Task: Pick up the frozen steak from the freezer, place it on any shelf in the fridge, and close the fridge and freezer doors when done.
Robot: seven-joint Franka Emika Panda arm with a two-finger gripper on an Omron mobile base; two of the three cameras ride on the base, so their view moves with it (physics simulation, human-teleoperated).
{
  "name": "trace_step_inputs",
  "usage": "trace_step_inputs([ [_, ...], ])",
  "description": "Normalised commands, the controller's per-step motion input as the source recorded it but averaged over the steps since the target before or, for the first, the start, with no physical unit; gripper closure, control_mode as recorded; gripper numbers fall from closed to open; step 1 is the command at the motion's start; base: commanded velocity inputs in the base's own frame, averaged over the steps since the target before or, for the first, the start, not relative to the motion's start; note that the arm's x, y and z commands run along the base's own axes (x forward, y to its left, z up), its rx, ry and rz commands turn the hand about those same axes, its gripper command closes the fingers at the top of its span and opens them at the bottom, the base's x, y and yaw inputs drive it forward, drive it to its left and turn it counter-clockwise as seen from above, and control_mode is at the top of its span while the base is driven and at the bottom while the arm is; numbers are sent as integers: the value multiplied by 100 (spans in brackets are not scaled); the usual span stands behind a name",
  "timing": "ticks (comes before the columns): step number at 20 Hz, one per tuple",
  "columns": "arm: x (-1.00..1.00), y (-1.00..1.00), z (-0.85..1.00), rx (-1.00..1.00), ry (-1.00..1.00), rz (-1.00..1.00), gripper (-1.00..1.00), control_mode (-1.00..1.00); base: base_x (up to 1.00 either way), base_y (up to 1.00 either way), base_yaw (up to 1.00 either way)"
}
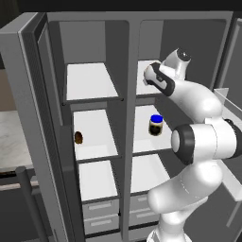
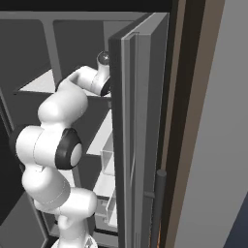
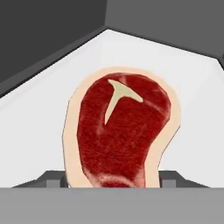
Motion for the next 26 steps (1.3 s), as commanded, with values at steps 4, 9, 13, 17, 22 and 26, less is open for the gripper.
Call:
trace_step_inputs([
  [4,0,0,-8,0,0,1,-100,-100,0,0,0],
  [9,0,0,-1,0,0,0,-100,-100,0,0,0],
  [13,-23,0,3,0,-6,0,-100,-100,0,0,0],
  [17,-40,0,11,0,-6,0,-100,-100,0,0,0],
  [22,-46,4,5,0,-7,0,-100,-100,0,0,0],
  [26,-61,12,5,0,-6,0,-100,-100,0,0,0],
])
